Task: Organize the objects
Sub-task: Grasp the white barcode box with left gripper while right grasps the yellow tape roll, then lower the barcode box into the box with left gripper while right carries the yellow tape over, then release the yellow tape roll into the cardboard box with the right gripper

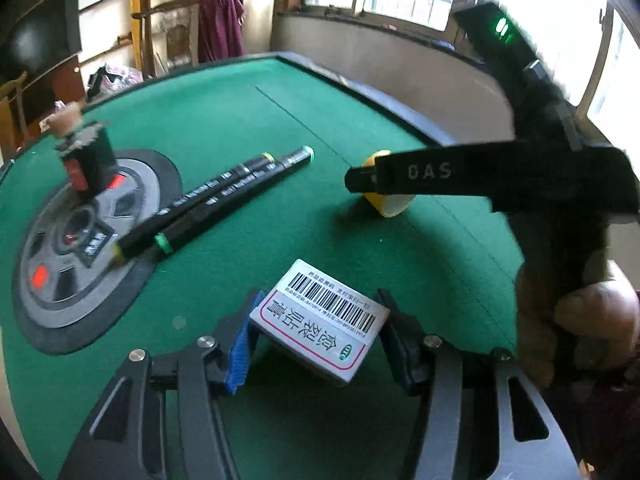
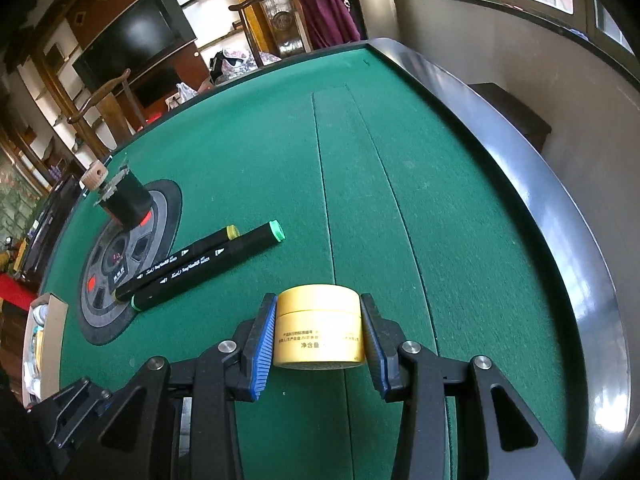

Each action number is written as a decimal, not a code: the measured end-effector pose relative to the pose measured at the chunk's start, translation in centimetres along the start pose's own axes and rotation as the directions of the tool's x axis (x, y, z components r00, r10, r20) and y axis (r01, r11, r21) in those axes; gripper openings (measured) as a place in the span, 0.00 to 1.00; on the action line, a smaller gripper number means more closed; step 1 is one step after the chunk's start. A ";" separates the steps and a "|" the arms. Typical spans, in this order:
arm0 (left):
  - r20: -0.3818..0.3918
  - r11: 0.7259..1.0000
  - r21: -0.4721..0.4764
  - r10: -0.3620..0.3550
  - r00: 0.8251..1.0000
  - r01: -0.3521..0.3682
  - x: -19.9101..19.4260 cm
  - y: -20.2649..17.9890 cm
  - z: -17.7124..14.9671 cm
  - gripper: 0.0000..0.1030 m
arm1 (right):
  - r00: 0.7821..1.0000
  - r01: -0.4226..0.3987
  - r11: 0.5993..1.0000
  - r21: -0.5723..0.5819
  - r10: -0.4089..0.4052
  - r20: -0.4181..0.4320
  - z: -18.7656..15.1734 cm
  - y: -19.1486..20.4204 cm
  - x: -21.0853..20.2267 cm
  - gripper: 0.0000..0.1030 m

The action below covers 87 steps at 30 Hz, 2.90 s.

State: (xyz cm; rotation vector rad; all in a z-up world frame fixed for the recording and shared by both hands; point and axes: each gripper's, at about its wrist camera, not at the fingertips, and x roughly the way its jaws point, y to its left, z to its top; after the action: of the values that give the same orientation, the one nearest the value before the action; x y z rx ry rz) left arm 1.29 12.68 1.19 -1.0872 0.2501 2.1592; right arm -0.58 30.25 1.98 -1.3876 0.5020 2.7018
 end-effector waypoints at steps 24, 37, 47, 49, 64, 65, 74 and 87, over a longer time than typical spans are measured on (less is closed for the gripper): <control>0.135 0.843 -0.460 0.378 0.916 -0.280 -27.3 17.9 -16.6 0.54 | 0.880 -0.472 0.861 -0.191 0.448 -0.156 -8.8 19.8 -4.3 0.42; 0.009 0.811 -0.498 0.359 0.933 -0.307 -23.0 25.6 -17.8 0.54 | 0.857 -0.511 0.744 -0.431 0.400 -0.326 -17.2 34.6 -3.7 0.43; -0.028 0.798 -0.447 0.441 0.897 -0.405 -22.5 25.9 -18.0 0.54 | 0.912 -0.408 0.726 -0.554 0.293 -0.287 -18.1 37.6 -2.0 0.43; -0.051 0.793 -0.435 0.450 0.891 -0.426 -22.6 26.0 -18.2 0.54 | 0.913 -0.404 0.723 -0.561 0.286 -0.289 -18.1 37.7 -2.0 0.43; -0.001 0.774 -0.530 0.406 0.914 -0.345 -25.6 25.4 -20.3 0.67 | 0.954 -0.296 0.734 -0.611 0.196 -0.226 -17.5 38.5 -0.6 0.42; 0.017 0.772 -0.540 0.409 0.913 -0.336 -26.2 25.2 -20.4 0.69 | 0.953 -0.299 0.734 -0.609 0.195 -0.233 -17.4 38.5 -0.6 0.42; 0.167 0.761 -0.586 0.450 0.877 -0.279 -30.9 23.0 -21.7 0.83 | 0.939 -0.332 0.718 -0.611 0.188 -0.289 -17.7 39.1 -0.8 0.48; 0.282 0.773 -0.591 0.464 0.840 -0.229 -34.3 20.9 -21.9 0.91 | 0.977 -0.173 0.796 -0.580 0.213 0.001 -12.4 32.8 -9.5 0.84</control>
State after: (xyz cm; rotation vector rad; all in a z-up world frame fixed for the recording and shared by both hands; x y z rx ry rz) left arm 15.24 -29.82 10.93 -0.8684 -0.4160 2.8519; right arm 8.07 -3.80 11.37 -1.4019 -0.2390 3.2254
